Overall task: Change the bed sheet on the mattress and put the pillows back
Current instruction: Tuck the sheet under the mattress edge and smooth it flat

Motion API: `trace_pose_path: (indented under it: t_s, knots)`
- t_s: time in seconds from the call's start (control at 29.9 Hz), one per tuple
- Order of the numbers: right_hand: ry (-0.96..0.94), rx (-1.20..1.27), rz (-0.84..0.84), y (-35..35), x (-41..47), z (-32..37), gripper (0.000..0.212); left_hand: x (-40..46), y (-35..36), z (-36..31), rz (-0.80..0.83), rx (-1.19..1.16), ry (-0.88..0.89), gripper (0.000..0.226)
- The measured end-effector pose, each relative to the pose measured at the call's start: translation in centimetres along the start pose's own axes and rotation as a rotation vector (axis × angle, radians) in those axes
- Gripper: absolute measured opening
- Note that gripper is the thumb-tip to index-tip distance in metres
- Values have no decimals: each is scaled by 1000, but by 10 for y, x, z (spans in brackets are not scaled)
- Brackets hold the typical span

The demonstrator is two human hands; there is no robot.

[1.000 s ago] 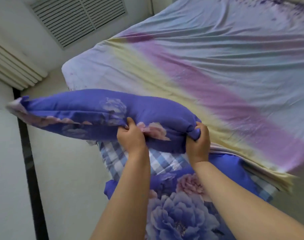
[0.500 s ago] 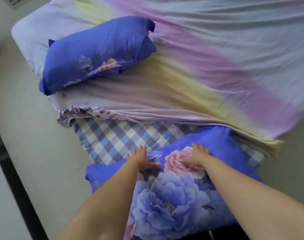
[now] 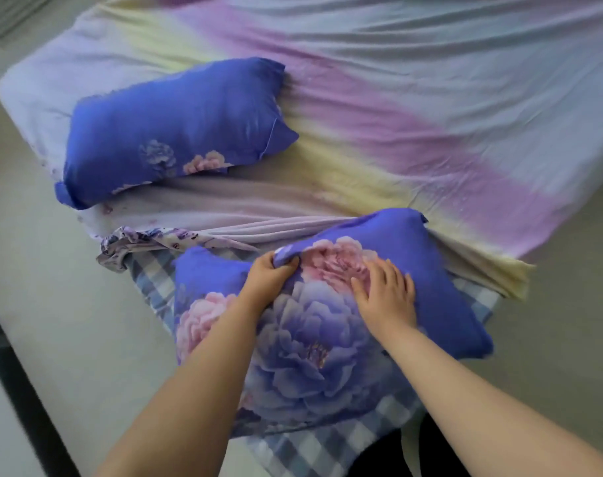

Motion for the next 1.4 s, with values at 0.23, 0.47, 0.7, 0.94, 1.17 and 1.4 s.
trace_pose_path:
  t_s: [0.23, 0.47, 0.7, 0.94, 1.17, 1.4]
  knots:
    - [-96, 269, -325, -97, 47, 53, 41, 63, -92, -120, -560, -349, 33, 29]
    - [-25, 308, -75, -92, 77, 45, 43, 126, -98, -147, -647, -629, 108, 24]
    - [245, 71, 599, 14, 70, -11, 41, 129, -22, -27, -393, -353, -376, 36]
    - [473, 221, 722, 99, 74, -47, 21, 119, 49, 111, -436, -813, -676, 62]
    - [874, 860, 814, 161, 57, -51, 16, 155, 52, 131, -551, -964, -526, 19]
    - [1260, 1656, 678, 170, 38, -33, 31, 84, 60, 142, -695, -1362, -376, 25]
Point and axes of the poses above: each hand's wrist, its own x-axis towards the middle knuckle, its own y-axis out of the palm, z = x × y, the point moved 5 cm from there along x, towards the middle knuckle, and after that the axes turned 11 degrees about y, right-handed, at the moved point
